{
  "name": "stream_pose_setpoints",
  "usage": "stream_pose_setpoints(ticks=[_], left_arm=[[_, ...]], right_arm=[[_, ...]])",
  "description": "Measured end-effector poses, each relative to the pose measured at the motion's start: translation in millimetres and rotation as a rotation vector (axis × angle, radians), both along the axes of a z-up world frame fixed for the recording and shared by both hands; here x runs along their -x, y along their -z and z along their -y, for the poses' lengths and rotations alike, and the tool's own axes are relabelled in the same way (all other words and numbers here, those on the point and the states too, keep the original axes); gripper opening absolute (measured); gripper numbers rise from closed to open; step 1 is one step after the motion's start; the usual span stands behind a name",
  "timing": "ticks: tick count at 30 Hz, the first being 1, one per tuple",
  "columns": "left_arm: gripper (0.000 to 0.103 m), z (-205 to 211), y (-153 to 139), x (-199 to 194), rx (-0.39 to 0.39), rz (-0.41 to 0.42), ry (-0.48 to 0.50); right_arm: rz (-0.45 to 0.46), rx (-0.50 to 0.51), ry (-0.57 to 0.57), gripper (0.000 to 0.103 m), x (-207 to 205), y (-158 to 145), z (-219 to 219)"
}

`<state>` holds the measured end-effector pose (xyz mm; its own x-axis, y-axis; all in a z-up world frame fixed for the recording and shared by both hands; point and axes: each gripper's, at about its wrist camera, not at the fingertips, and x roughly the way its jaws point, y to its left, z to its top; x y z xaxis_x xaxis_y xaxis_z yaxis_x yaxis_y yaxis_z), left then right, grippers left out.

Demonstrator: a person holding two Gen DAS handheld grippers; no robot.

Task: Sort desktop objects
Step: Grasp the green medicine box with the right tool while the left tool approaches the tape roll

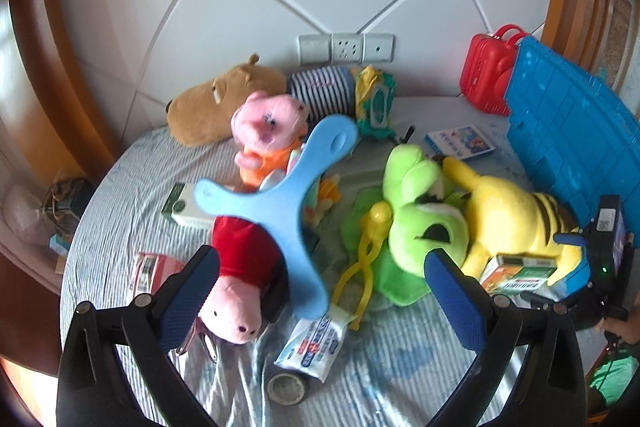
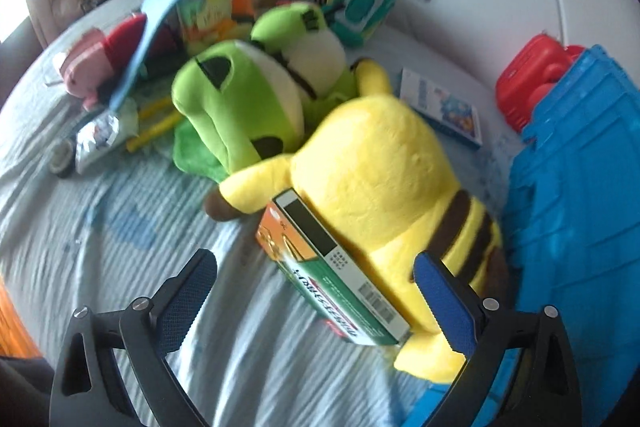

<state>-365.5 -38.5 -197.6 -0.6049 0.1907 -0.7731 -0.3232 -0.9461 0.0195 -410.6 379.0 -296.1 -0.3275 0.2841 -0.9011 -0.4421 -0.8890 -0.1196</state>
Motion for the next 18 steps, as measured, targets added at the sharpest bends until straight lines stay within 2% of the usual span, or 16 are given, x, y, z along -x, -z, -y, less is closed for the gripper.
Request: stream_pose_setpoints(ticks=[6, 10, 11, 12, 13, 15, 17, 18], left_arm=[[0.103, 29.2, 37.1, -1.3, 0.039, 0.069, -0.046], [0.103, 56.7, 62.9, -6.9, 0.051, 0.134, -0.102], [0.103, 62.3, 69.8, -9.7, 0.058, 0.149, -0.114], [0.103, 67.1, 77.0, -12.6, 0.062, 0.164, -0.122], [0.103, 70.0, 85.3, -15.6, 0.062, 0.18, -0.126], [0.103, 72.3, 102.0, -21.9, 0.057, 0.209, -0.123], [0.103, 67.1, 120.0, -29.2, 0.053, 0.231, -0.094], [0.103, 62.4, 129.5, -33.2, 0.054, 0.24, -0.073]], right_arm=[[0.127, -0.027, -0.013, 0.101, 13.9, 46.1, -7.4], [0.137, -0.009, -0.027, 0.101, 16.0, 56.7, -1.4], [0.133, 0.017, -0.032, 0.098, 15.5, 57.1, 0.4], [0.123, 0.048, -0.031, 0.087, 14.4, 57.0, 2.5], [0.127, 0.067, -0.031, 0.072, 16.3, 61.0, 4.5], [0.155, 0.09, -0.022, 0.068, 15.0, 68.8, 5.6], [0.164, 0.123, -0.006, 0.059, 12.6, 75.1, 4.3], [0.165, 0.144, 0.003, 0.047, 11.1, 77.9, 3.4]])
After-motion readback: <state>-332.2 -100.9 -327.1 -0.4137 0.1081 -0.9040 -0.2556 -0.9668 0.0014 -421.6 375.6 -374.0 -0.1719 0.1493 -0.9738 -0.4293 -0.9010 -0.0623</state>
